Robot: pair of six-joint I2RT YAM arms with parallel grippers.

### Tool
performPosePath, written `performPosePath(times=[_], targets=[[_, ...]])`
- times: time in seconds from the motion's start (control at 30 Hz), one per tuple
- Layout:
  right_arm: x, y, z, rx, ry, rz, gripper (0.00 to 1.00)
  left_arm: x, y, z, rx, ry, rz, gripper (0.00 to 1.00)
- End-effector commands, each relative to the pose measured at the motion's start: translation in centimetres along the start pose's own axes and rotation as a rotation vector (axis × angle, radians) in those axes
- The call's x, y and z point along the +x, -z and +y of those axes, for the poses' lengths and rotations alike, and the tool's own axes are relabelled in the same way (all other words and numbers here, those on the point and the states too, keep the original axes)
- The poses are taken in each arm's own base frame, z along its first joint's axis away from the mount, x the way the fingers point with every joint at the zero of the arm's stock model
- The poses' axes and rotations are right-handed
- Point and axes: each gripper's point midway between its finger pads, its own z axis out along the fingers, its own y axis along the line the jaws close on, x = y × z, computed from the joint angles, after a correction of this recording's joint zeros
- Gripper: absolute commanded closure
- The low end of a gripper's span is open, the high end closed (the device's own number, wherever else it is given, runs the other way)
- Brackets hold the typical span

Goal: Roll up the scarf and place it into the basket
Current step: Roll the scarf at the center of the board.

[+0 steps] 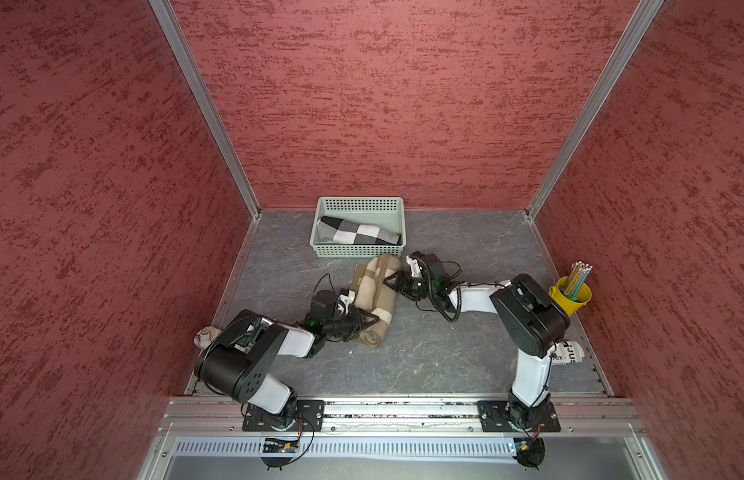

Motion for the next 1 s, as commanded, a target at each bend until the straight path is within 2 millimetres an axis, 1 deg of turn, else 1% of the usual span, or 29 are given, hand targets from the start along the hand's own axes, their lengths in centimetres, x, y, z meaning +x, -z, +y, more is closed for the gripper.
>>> performPosePath(times=[0.0,0.03,0.07,0.1,0.17,0.23,0.3,0.33,0.37,0.43,0.47,0.57,0.6,0.63,0.7,0.8,0.87,0.9,0.93,0.97], targets=[[0.5,-0.1,-1.3,0.07,-0.01,0.013,0.81,0.6,0.8,0.6,-0.017,0.047,0.012,0.57],[0.7,0.1,-1.7,0.099,-0.013,0.017,0.88,0.5,1.0,0.4,-0.023,0.037,0.002,0.52],[0.8,0.4,-2.2,0.14,-0.019,0.018,0.95,0.6,1.4,0.3,-0.049,0.026,-0.01,0.45],[0.9,0.7,-2.8,0.186,-0.026,0.023,0.99,0.4,1.9,0.1,-0.085,-0.003,-0.032,0.37],[1.1,1.6,-3.5,0.266,-0.036,0.023,1.0,0.2,3.0,-0.4,-0.201,-0.102,-0.088,0.28],[1.0,2.5,-3.8,0.315,-0.046,0.009,1.0,-0.1,4.7,-1.3,-0.339,-0.244,-0.168,0.23],[0.9,3.3,-3.7,0.344,-0.055,-0.002,1.0,-0.4,6.4,-2.4,-0.443,-0.375,-0.251,0.23],[0.8,3.5,-3.6,0.35,-0.057,-0.003,1.0,-0.5,6.8,-2.9,-0.465,-0.418,-0.274,0.23],[0.8,3.7,-3.4,0.352,-0.057,-0.004,1.0,-0.3,6.8,-3.4,-0.475,-0.46,-0.279,0.22],[0.8,3.7,-3.0,0.34,-0.061,-0.003,1.0,0.3,6.0,-3.9,-0.487,-0.517,-0.256,0.18],[0.8,3.7,-2.8,0.335,-0.061,0.0,1.0,0.8,5.2,-3.8,-0.5,-0.537,-0.231,0.15],[1.0,3.8,-2.4,0.344,-0.057,0.003,1.0,1.7,3.0,-3.7,-0.559,-0.594,-0.173,0.14],[1.1,4.0,-2.5,0.351,-0.058,0.005,1.0,1.8,2.4,-3.8,-0.578,-0.616,-0.163,0.17],[1.3,4.2,-2.4,0.355,-0.058,0.007,1.0,1.9,1.9,-3.9,-0.595,-0.641,-0.155,0.23],[1.4,4.9,-2.3,0.36,-0.059,0.003,1.0,2.0,1.1,-4.0,-0.628,-0.676,-0.154,0.3],[1.5,6.2,-1.6,0.362,-0.051,-0.013,1.0,1.3,0.4,-3.3,-0.662,-0.663,-0.156,0.49],[1.5,6.6,-0.9,0.347,-0.045,-0.022,1.0,0.9,-0.1,-2.6,-0.659,-0.633,-0.147,0.66],[1.5,6.6,-0.4,0.332,-0.044,-0.023,0.96,0.8,-0.2,-2.2,-0.66,-0.616,-0.144,0.73],[1.6,6.5,0.2,0.311,-0.037,-0.02,0.88,0.6,-0.3,-1.9,-0.661,-0.601,-0.143,0.79],[1.7,6.3,0.6,0.292,-0.031,-0.016,0.77,0.4,-0.4,-1.5,-0.667,-0.586,-0.14,0.84]])
